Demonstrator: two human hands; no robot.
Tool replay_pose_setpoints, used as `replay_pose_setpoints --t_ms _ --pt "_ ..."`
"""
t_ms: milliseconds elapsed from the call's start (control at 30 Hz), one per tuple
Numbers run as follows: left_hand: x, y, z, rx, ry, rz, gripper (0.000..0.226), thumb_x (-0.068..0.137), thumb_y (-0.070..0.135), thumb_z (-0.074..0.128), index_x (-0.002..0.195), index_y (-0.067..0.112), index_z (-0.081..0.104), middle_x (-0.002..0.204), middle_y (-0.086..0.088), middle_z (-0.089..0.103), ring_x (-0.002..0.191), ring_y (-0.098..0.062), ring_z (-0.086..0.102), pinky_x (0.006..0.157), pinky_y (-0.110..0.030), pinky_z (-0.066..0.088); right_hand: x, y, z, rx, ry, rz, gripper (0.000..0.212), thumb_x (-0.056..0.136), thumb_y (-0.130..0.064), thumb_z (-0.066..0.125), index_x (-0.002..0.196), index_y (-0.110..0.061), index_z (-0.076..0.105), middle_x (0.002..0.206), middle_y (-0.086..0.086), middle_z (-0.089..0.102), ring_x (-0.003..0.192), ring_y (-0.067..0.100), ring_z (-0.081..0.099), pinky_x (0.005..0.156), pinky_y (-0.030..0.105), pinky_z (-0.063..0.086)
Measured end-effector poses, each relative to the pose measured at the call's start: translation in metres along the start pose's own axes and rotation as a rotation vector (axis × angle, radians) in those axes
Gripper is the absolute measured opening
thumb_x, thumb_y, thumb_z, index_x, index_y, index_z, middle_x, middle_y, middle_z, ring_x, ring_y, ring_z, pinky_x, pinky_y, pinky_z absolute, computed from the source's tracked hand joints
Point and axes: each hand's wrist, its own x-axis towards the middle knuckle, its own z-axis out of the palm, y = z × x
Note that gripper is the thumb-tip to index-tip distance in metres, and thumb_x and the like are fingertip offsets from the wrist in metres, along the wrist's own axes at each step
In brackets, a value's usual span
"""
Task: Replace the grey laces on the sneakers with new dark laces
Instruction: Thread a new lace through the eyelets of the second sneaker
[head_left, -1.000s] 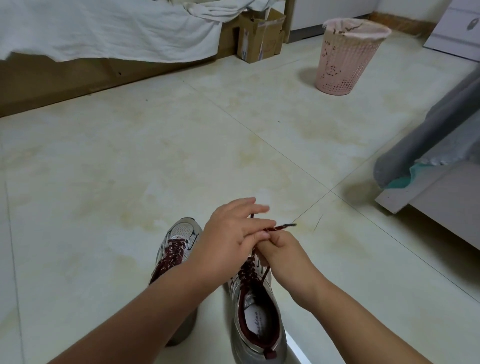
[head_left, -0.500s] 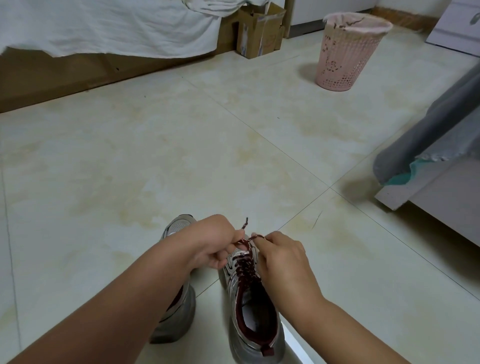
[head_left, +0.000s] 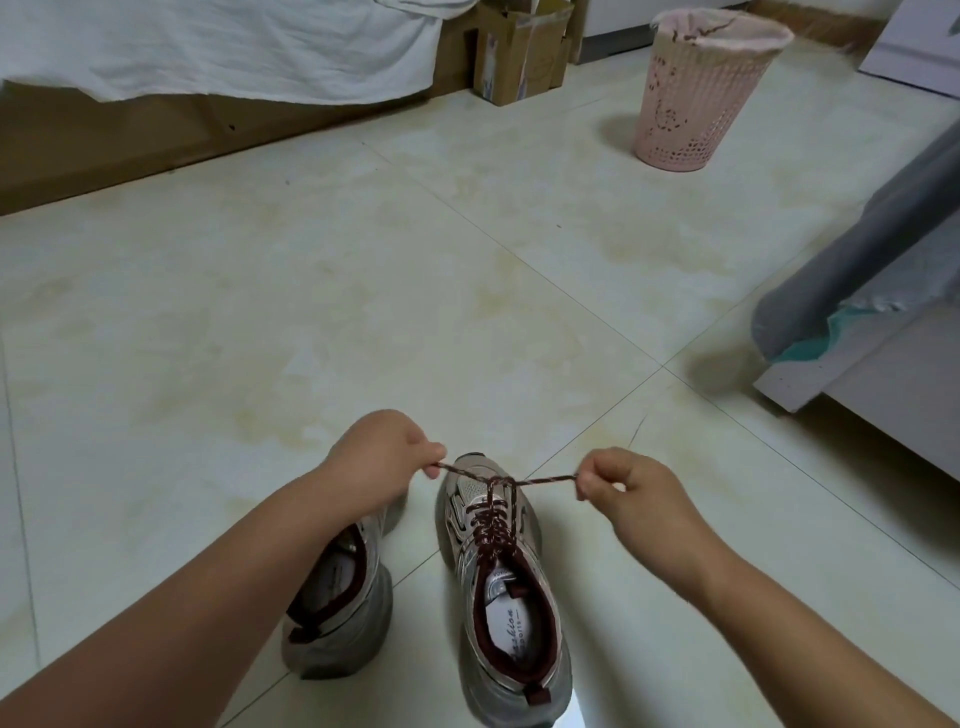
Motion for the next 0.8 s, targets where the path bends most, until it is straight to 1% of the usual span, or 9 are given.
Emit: replay_pose_setpoints --t_ms 67,167,233,300,400,500,600,700,800 --pt "-0.001 -0.023 0.0 0.292 0.07 -0.052 0.032 0.089 0.024 0.053 0.057 0.018 0.05 0.059 -0.001 0.044 0.063 -0.021 0.049 0.054 -0.026 0.029 0.0 0.018 -0.014 -0.151 -0.022 0.109 0.032 0.087 -0.006 0.049 0.057 -0.019 0.05 0.063 -0.007 0.048 0.055 0.008 0.042 0.051 0.014 0.032" --pt "-0.01 -0.058 0.005 0.726 0.156 -0.064 0.038 0.094 0.03 0.046 0.058 0.02 0.038 0.068 0.008 0.053 0.091 -0.015 0.06 0.073 -0.028 0.027 -0.001 0.043 -0.026 -0.62 -0.088 0.294 0.032 0.086 -0.011 0.043 0.059 -0.027 0.048 0.081 -0.005 0.056 0.082 0.019 0.053 0.074 0.029 0.041" --pt "-0.012 -0.07 0.008 0.833 0.173 -0.074 0.033 0.095 0.035 0.045 0.064 0.023 0.047 0.086 0.009 0.062 0.097 -0.014 0.057 0.081 -0.03 0.027 -0.002 0.053 -0.027 -0.781 -0.117 0.348 0.032 0.088 -0.014 0.04 0.063 -0.031 0.05 0.09 -0.006 0.055 0.091 0.019 0.049 0.078 0.03 0.037" --pt "-0.012 -0.072 0.013 0.893 0.285 0.029 0.019 0.082 0.035 0.066 0.069 0.023 0.062 0.084 0.003 0.061 0.089 -0.021 0.057 0.082 -0.035 0.032 0.0 0.059 -0.019 -0.84 -0.082 0.31 0.028 0.091 -0.017 0.041 0.077 -0.033 0.06 0.097 -0.005 0.055 0.096 0.018 0.046 0.077 0.029 0.032" --pt "-0.009 -0.064 0.031 0.721 0.504 0.245 0.027 0.047 0.023 0.087 0.064 0.015 0.066 0.077 -0.007 0.06 0.078 -0.029 0.056 0.076 -0.039 0.029 0.008 0.059 0.004 -0.82 0.053 0.151 0.025 0.095 -0.027 0.046 0.112 -0.03 0.064 0.116 -0.003 0.054 0.113 0.02 0.042 0.083 0.03 0.031" --pt "-0.019 -0.034 0.052 0.618 0.451 0.41 0.019 0.072 0.033 0.068 0.065 0.015 0.063 0.07 0.0 0.056 0.067 -0.019 0.052 0.065 -0.032 0.036 0.012 0.047 0.026 -0.718 0.187 0.069 0.044 0.091 -0.031 0.056 0.133 -0.019 0.049 0.133 0.011 0.047 0.125 0.03 0.039 0.097 0.04 0.034" --pt "-0.025 -0.024 0.079 0.397 0.164 0.17 0.047 0.095 0.043 0.038 0.057 0.016 0.041 0.06 0.004 0.041 0.056 -0.01 0.039 0.06 -0.024 0.033 0.007 0.03 0.041 -0.682 0.085 0.18 0.039 0.096 -0.045 0.039 0.108 -0.013 0.054 0.117 0.01 0.055 0.109 0.028 0.05 0.084 0.034 0.04" --pt "-0.024 -0.022 0.094 0.148 0.018 -0.035 0.052 0.092 0.048 0.042 0.052 0.015 0.038 0.051 0.002 0.04 0.05 -0.013 0.039 0.059 -0.026 0.034 0.0 0.019 0.055 -0.467 -0.196 0.397 0.055 0.09 -0.062 0.035 0.067 -0.014 0.048 0.088 0.008 0.064 0.092 0.03 0.063 0.076 0.031 0.046" --pt "-0.017 -0.025 0.1 -0.198 0.049 -0.16 0.034 0.086 0.039 0.057 0.062 0.016 0.048 0.061 -0.002 0.051 0.06 -0.017 0.046 0.06 -0.026 0.036 -0.002 0.017 0.064 -0.362 -0.186 0.426 0.047 0.082 -0.053 0.057 0.056 -0.017 0.044 0.059 -0.002 0.05 0.067 0.025 0.06 0.06 0.026 0.046"
